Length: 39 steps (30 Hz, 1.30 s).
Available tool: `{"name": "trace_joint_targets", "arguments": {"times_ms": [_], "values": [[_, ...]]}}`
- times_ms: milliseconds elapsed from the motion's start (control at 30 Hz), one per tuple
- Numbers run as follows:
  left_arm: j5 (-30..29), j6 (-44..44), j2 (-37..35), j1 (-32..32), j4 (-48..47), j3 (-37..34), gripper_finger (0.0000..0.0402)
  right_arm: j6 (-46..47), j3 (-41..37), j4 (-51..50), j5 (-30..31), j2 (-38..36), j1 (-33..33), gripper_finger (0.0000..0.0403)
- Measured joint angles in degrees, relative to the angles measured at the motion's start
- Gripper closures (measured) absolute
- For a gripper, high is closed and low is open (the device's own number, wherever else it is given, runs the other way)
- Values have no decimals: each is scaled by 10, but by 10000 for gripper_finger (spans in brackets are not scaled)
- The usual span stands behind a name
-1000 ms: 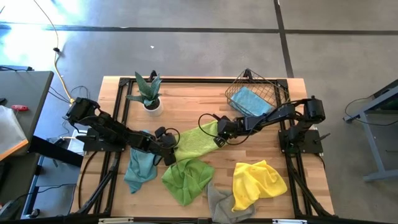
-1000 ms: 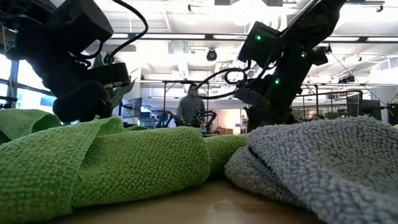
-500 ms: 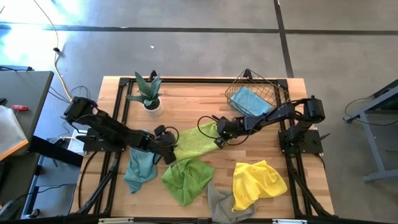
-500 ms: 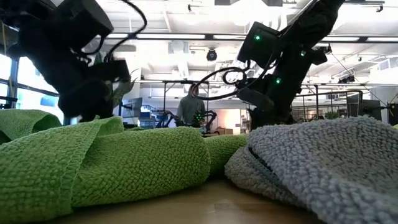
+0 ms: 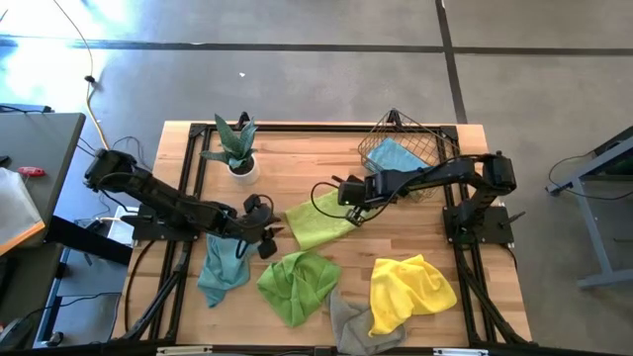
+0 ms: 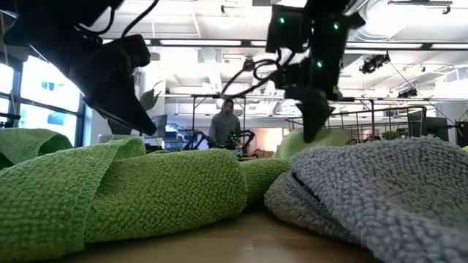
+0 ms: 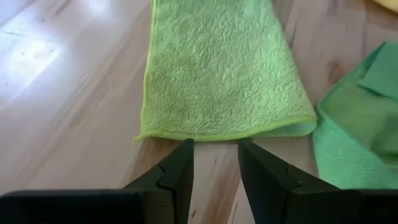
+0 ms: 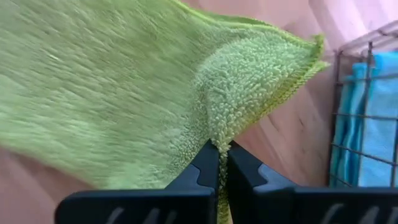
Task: Fold microfiber towels
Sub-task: Fold the light green towel
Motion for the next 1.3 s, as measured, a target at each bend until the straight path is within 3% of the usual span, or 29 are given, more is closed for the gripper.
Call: {"name": "trace_joint_targets", "arguments": {"times_ms": [333, 800, 1300], "values": [[34, 15, -34, -7, -1, 1, 287, 0, 12, 160, -145, 7, 2, 403], [34, 14, -43, -57, -8, 1, 287, 20, 11, 307, -169, 49, 14, 403], [13, 10, -42, -60, -53, 1, 287, 52, 11, 437, -200, 74, 20, 403]]}}
